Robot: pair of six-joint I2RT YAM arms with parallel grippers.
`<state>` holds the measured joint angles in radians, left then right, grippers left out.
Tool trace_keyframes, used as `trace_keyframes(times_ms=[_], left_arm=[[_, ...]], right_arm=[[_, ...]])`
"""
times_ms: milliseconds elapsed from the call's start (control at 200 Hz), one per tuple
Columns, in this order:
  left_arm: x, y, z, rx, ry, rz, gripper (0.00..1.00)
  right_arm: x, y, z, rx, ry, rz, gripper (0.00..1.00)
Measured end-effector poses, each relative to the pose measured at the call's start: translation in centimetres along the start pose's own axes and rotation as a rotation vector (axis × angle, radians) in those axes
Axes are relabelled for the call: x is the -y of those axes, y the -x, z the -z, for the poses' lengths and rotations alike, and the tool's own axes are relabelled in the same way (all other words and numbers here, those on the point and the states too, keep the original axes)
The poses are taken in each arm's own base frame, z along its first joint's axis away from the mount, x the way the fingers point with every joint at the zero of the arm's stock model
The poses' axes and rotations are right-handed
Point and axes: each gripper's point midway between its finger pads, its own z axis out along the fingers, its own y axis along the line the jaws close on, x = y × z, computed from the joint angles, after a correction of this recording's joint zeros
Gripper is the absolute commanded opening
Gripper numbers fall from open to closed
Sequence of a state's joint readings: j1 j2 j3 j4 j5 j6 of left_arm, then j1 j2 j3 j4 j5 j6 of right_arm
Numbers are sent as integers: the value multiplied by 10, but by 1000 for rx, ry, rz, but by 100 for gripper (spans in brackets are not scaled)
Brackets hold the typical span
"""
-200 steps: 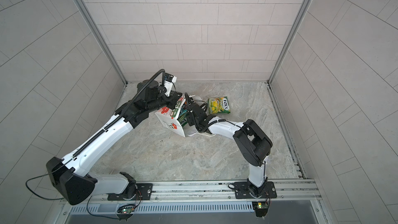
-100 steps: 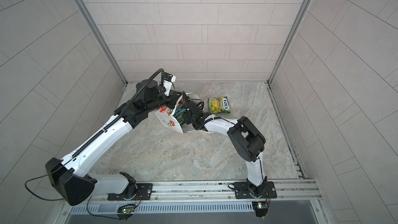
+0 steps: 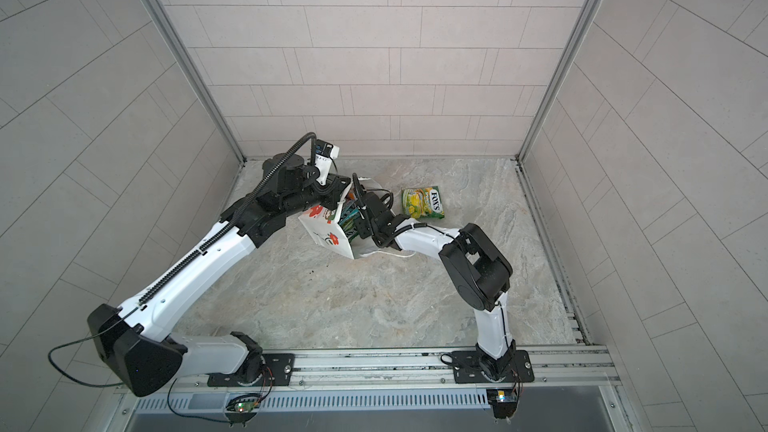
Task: Take the snacks out of the paper bag
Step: 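Reach into the bag and grasp the orange Fox's packet with the right gripper, then lift the orange packet out of the bag with the right gripper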
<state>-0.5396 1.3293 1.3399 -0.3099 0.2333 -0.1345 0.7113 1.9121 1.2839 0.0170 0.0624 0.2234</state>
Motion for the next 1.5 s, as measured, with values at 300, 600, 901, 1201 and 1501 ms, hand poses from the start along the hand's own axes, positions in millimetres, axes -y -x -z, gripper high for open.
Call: trace_keyframes(times_ms=[300,600,901,1201,1501], left_arm=[[-5,1,0,4,31,3,0],[-7,1,0,6,43,6,0],[-8,1,0,7,47,6,0],[-9,1,0,7,51,6,0],[-9,1,0,7,51,7,0]], right_arm=[[3,-2,36,8,23,4,0],[9,8,77,44,27,18,0],[22,5,111,51,-9,57,0],[42,9,147,92,-81,96,0],[69,19,186,168,-182,108,0]])
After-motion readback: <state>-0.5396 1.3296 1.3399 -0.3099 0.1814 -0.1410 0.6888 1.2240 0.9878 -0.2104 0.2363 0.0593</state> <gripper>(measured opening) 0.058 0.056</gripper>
